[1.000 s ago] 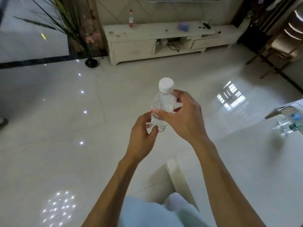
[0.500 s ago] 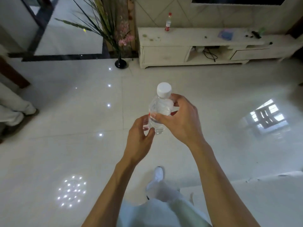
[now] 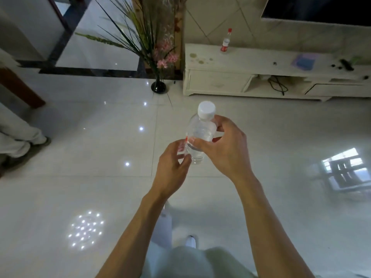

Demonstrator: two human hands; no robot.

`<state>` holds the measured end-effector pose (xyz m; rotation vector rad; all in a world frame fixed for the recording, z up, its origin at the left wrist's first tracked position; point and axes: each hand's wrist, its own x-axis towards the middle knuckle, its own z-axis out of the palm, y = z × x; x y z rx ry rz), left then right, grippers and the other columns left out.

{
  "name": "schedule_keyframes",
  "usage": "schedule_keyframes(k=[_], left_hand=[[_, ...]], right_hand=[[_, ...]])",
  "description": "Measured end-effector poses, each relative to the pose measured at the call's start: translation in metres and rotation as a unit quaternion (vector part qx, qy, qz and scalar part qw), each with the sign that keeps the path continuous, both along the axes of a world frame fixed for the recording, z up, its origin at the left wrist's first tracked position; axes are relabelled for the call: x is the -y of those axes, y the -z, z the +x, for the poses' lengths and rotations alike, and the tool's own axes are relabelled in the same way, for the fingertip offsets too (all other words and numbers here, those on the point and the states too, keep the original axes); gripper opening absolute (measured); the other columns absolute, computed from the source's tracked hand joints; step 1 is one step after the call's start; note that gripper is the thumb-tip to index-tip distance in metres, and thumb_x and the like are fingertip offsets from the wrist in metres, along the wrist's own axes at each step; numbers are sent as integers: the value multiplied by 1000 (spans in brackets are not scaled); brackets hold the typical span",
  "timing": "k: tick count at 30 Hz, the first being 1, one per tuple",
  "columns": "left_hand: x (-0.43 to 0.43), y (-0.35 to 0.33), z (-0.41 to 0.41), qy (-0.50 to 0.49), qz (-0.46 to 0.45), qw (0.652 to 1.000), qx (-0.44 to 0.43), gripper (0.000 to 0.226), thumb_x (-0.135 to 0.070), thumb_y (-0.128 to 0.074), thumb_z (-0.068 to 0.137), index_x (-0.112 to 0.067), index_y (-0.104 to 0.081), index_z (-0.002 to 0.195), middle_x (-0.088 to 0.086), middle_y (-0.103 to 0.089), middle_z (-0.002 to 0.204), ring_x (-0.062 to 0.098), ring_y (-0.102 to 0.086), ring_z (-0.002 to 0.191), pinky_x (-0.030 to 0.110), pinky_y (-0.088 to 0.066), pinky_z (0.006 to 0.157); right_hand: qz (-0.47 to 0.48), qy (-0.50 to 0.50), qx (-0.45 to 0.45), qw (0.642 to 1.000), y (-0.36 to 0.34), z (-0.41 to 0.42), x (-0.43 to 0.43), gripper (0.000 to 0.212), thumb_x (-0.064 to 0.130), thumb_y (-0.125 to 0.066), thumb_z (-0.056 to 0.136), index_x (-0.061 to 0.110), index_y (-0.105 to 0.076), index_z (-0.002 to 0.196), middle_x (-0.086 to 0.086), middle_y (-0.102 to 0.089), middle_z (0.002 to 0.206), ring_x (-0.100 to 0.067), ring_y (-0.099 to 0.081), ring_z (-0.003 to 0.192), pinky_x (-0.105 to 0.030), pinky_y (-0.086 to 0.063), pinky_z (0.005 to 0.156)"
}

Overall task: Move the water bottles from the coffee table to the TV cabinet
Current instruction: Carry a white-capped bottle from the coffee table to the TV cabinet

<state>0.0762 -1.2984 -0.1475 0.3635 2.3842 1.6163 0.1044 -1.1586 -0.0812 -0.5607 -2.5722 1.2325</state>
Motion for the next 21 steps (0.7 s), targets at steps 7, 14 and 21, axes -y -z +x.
schedule_keyframes(k=[7, 14, 21], left_hand=[[-38, 12, -136, 43, 5, 999, -6, 34, -23, -54, 96, -21, -53, 129, -3, -61, 127, 3, -58, 102, 0, -42, 72], [-70, -3, -259, 121, 7, 993, -15, 37, -19, -54, 95, -16, -53, 131, 0, -61, 129, 10, -60, 107, 7, -43, 83], [-110, -9, -334, 157, 4, 988, -3, 37, -20, -55, 93, -14, -54, 130, 1, -62, 126, 14, -62, 109, 30, -51, 96]], right_hand=[[13, 48, 3, 999, 2, -120, -30, 72, 54, -80, 67, 29, -51, 128, 12, -61, 124, -5, -57, 106, -26, -50, 90], [18, 123, -11, 992, -12, -224, -58, 72, 54, -81, 64, 28, -53, 126, 14, -61, 120, -4, -57, 105, -24, -51, 86], [9, 157, -9, 988, -11, -291, -92, 68, 52, -82, 63, 28, -56, 122, 16, -63, 115, -2, -59, 103, -31, -55, 86]])
